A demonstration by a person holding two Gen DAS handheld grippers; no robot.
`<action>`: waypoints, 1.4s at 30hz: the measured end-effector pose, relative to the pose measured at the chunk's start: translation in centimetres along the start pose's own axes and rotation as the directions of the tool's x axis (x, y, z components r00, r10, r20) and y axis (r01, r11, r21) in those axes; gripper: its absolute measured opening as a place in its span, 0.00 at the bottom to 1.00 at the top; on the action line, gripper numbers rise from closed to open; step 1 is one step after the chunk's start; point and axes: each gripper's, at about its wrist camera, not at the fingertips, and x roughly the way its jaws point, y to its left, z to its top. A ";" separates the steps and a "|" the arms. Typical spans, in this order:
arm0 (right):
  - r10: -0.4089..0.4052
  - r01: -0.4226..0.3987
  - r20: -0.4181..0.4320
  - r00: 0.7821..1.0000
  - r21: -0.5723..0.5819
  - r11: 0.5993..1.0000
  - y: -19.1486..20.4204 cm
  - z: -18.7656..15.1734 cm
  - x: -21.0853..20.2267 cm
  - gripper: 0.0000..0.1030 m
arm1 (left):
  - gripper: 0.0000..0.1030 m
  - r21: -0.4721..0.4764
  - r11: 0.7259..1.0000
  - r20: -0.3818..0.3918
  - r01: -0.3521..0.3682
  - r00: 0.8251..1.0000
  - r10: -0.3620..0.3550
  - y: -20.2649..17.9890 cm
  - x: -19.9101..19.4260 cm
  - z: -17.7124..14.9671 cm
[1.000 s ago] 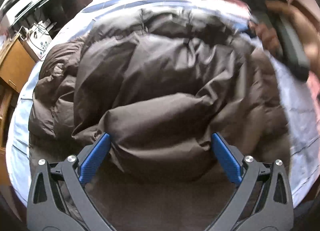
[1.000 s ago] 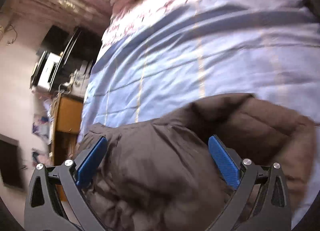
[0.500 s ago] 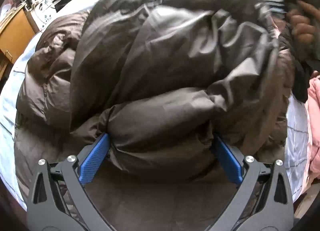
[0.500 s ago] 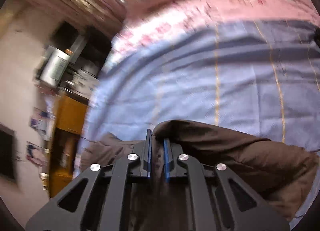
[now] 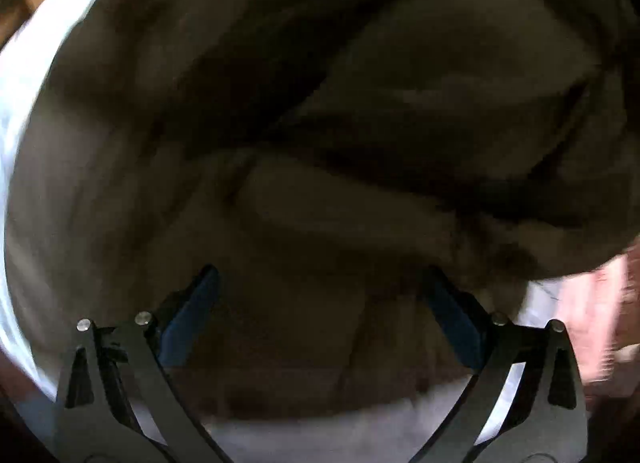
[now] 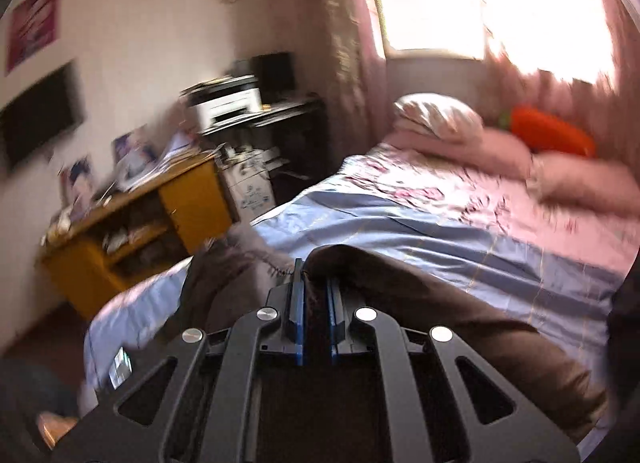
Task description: Fold large clothes
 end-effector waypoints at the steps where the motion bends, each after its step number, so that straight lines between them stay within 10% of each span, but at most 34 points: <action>1: 0.006 -0.006 -0.002 1.000 -0.024 1.000 0.7 -0.8 -0.8 0.09 | 0.98 -0.041 0.998 -0.006 0.039 0.999 -0.039 1.6 -1.3 -1.3; 5: 0.052 -0.055 -0.035 0.998 -0.107 0.993 5.1 -5.2 -5.3 0.09 | 0.98 -0.056 0.997 0.216 0.043 0.976 -0.030 6.4 -7.4 -5.7; 11: 0.100 -0.131 -0.181 0.978 -0.167 0.977 11.8 -12.9 -9.7 0.09 | 0.98 -0.054 0.997 0.579 -0.050 0.812 0.072 8.3 -18.5 -8.9; 15: 0.101 -0.156 -0.369 0.924 -0.122 0.980 14.1 -19.2 -10.7 0.09 | 0.98 0.108 0.984 0.695 -0.139 0.719 0.025 2.7 -23.0 -6.9; 19: 0.038 -0.066 -0.534 0.845 -0.033 0.997 13.2 -23.4 -10.3 0.09 | 0.98 0.260 0.916 0.713 -0.307 0.700 0.032 -3.2 -21.9 -4.4; 21: -0.070 0.061 -0.610 0.790 -0.036 0.998 12.5 -24.2 -9.9 0.21 | 0.98 0.340 0.845 0.651 -0.412 0.752 0.105 -6.4 -17.6 -2.9; 23: -0.199 0.182 -0.664 0.721 -0.095 0.979 12.2 -24.6 -9.9 0.57 | 0.98 0.399 0.796 0.521 -0.454 0.827 0.211 -6.5 -12.2 -2.0; 25: -0.326 0.279 -0.660 0.677 -0.180 0.943 12.3 -24.3 -11.1 0.70 | 0.98 0.402 0.816 0.425 -0.416 0.874 0.236 -5.1 -9.3 -2.3; 26: -0.318 0.285 -0.646 0.694 -0.159 0.945 12.5 -23.7 -12.1 0.70 | 0.98 0.380 0.837 0.405 -0.394 0.884 0.233 -3.8 -8.5 -3.3; 29: -0.105 0.166 -0.550 0.829 0.061 0.984 13.7 -21.6 -14.7 0.70 | 0.98 0.360 0.857 0.365 -0.369 0.901 0.235 -1.4 -7.7 -5.9; 31: 0.036 0.071 -0.502 0.864 0.193 0.979 14.5 -21.2 -14.1 0.70 | 0.98 0.340 0.866 0.345 -0.366 0.905 0.247 -0.3 -7.0 -8.0; 33: 0.203 -0.037 -0.500 0.842 0.323 0.946 15.2 -22.0 -11.6 0.70 | 0.98 0.322 0.872 0.334 -0.369 0.906 0.260 0.8 -6.3 -9.8; 35: 0.358 -0.116 -0.552 0.753 0.424 0.898 17.0 -24.5 -7.0 0.70 | 0.98 0.310 0.878 0.331 -0.365 0.907 0.260 2.1 -5.9 -11.4; 38: 0.346 -0.085 -0.686 0.640 0.385 0.919 19.4 -27.8 -1.8 0.70 | 0.98 0.294 0.894 0.330 -0.338 0.914 0.237 2.1 -5.9 -11.8; 40: 0.269 -0.019 -0.710 0.651 0.339 0.941 18.7 -28.2 0.6 0.66 | 0.98 0.295 0.898 0.332 -0.326 0.916 0.224 2.3 -6.0 -11.7; 42: 0.234 0.080 -0.695 0.680 0.387 0.919 16.1 -27.8 1.9 0.35 | 0.98 0.293 0.898 0.346 -0.329 0.912 0.222 2.2 -6.0 -11.6</action>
